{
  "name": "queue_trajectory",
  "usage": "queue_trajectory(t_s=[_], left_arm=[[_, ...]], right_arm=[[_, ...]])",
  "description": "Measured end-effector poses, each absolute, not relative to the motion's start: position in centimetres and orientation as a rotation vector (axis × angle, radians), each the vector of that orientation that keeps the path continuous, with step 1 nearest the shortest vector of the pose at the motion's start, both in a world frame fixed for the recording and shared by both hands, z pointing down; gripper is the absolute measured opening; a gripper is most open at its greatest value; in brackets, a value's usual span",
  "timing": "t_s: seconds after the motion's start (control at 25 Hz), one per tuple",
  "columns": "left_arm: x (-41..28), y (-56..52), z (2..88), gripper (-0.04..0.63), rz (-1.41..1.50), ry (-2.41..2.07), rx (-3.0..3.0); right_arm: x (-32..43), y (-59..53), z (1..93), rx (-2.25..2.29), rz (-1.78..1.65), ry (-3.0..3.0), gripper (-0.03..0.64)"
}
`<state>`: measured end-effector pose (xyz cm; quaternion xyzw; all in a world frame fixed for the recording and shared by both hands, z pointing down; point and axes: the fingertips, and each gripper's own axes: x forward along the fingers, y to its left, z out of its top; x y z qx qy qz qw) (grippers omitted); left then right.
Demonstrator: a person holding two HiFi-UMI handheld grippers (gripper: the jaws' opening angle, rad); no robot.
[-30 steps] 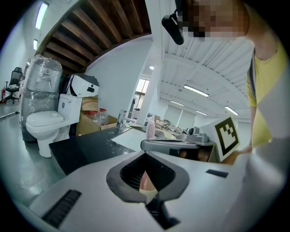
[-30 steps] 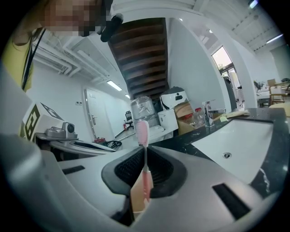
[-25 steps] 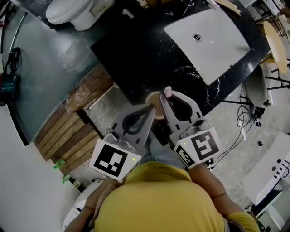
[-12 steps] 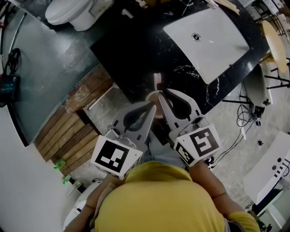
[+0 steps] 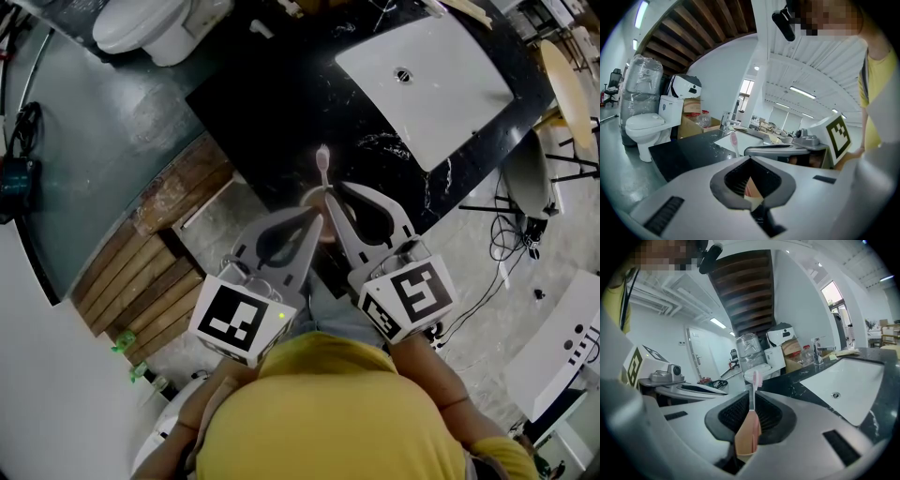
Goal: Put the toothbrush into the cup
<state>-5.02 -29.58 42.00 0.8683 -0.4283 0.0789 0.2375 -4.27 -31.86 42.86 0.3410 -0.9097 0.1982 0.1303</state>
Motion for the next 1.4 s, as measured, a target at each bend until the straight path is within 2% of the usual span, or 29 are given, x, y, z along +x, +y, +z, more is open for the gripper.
queue_trajectory(t_s=[0.56,1.4], left_arm=[[-4.6,-28.6,40.9,0.005,0.223,-1.178,2.427],[-4.8,-25.0,33.6,0.005,0.141,-1.305,2.562]], right_arm=[[-4.3,-30.8,40.6,0.979,0.488,-2.689,0.023],[-3.9,-25.8,32.7,1.006,0.255,-2.798,0.015]])
